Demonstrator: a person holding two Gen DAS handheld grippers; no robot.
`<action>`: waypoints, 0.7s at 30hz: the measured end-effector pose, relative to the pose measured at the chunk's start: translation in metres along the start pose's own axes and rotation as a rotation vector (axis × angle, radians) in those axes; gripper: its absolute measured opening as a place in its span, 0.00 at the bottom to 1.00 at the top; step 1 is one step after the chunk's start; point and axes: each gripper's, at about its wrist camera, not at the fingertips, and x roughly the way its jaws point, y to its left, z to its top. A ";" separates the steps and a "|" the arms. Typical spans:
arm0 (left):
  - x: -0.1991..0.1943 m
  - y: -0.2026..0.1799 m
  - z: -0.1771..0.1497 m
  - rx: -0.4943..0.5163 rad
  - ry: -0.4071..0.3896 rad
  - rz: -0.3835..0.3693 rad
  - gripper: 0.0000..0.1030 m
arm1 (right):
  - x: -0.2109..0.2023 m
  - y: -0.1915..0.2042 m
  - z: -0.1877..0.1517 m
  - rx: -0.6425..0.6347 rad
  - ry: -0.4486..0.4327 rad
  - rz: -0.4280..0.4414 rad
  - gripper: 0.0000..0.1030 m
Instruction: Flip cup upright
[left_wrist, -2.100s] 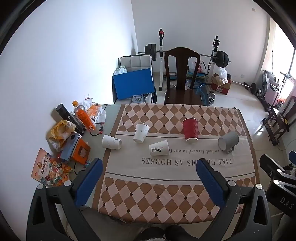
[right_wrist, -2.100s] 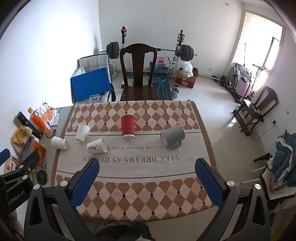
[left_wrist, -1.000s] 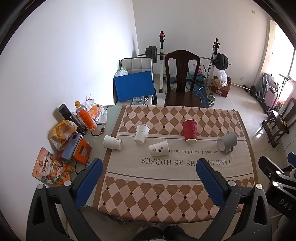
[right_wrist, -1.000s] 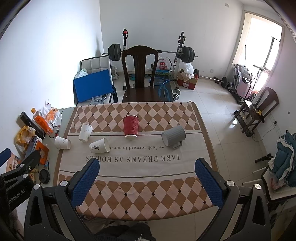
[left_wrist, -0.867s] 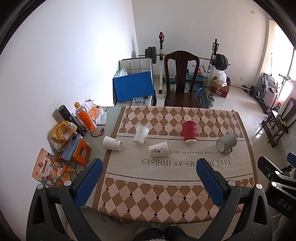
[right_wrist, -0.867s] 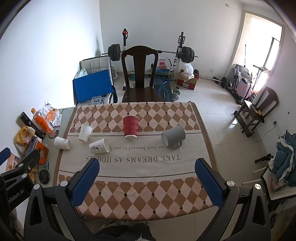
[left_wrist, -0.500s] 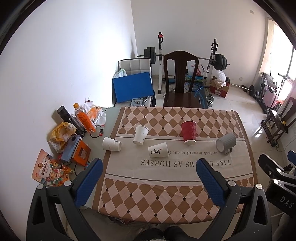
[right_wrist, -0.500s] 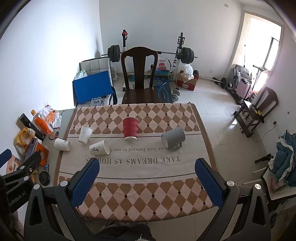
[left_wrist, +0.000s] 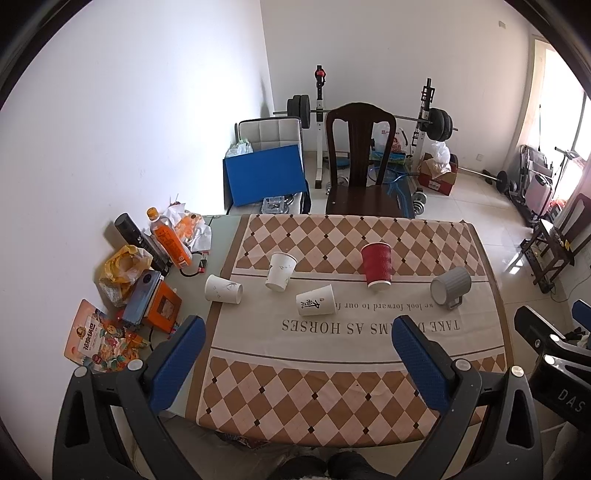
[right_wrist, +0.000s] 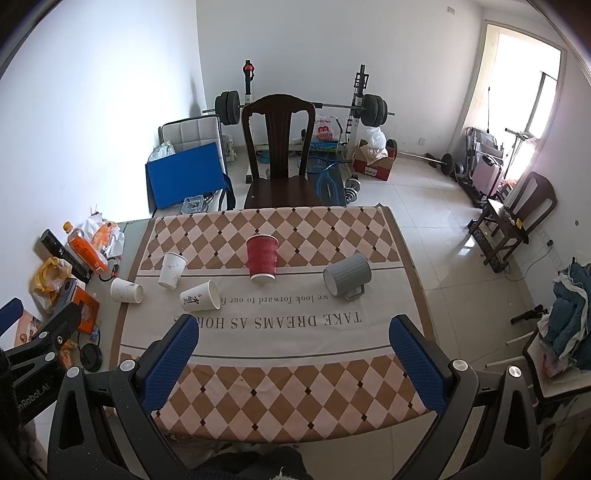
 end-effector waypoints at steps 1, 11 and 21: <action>0.000 -0.001 0.000 0.001 -0.002 0.002 1.00 | 0.002 -0.001 0.000 0.000 0.002 0.000 1.00; 0.001 0.001 -0.002 0.001 -0.001 -0.001 1.00 | 0.003 -0.001 -0.002 0.002 0.001 0.003 1.00; 0.001 0.001 -0.003 0.002 -0.003 -0.003 1.00 | 0.003 0.000 -0.002 0.004 0.004 0.005 1.00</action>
